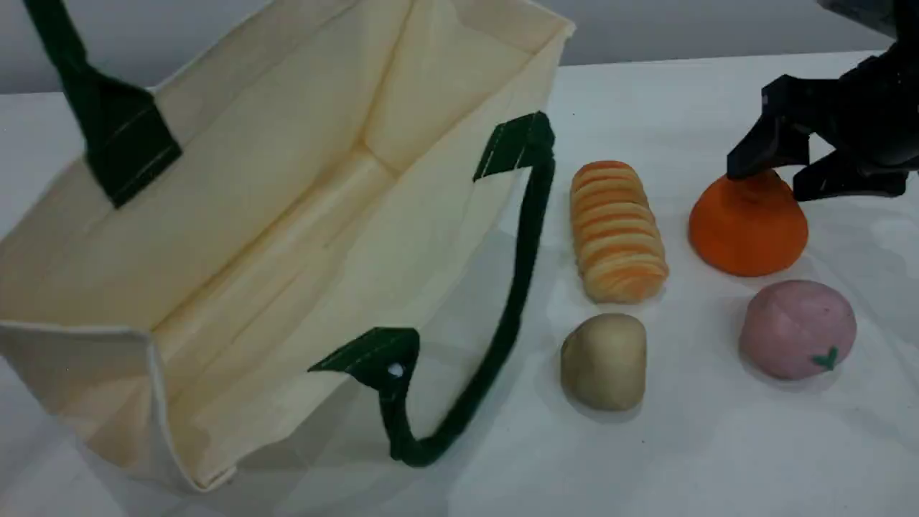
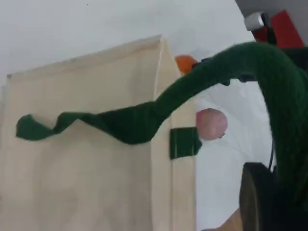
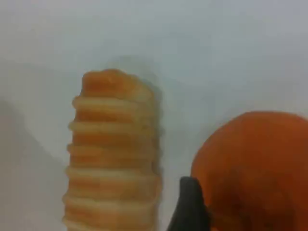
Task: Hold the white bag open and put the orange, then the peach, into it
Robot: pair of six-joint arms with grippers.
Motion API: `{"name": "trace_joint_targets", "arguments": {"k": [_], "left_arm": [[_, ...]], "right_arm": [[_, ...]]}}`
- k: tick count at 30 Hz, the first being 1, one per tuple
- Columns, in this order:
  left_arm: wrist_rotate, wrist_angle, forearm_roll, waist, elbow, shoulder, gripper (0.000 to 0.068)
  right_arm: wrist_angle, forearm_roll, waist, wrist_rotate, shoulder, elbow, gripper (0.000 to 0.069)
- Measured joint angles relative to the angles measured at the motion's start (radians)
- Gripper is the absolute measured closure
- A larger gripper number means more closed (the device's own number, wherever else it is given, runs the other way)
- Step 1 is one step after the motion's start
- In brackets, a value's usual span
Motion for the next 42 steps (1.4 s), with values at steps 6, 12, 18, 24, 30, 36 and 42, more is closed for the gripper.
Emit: {"name": "trace_joint_targets", "arguments": {"k": [6,12,18,24,30,36,42], "left_arm": [[0.007,-0.001,-0.001,0.0,0.0,0.0,0.0629],[0.007,-0.001,-0.004,0.0,0.0,0.001,0.0629],[0.007,-0.001,-0.005,0.0,0.0,0.001,0.0629],[0.007,-0.001,-0.005,0.0,0.0,0.001,0.0629],[0.007,0.0,-0.005,0.0,0.0,0.001,0.0629],[0.012,-0.01,0.0,0.0,0.0,0.001,0.0629],[0.012,-0.02,0.018,0.0,0.0,0.006,0.0629]], "right_arm": [[0.0,0.0,0.0,-0.001,0.014,0.0,0.0185],[0.005,0.002,0.0,-0.002,0.073,-0.024,0.0185],[0.032,0.002,0.0,-0.001,0.087,-0.029,0.0297],[0.101,0.002,0.0,-0.001,0.087,-0.029,0.0632],[0.132,-0.031,-0.001,0.0,0.035,-0.028,0.0643],[0.137,-0.168,0.0,0.0,-0.113,-0.026,0.0644],[0.228,-0.306,0.0,0.08,-0.301,-0.026,0.0644]]}}
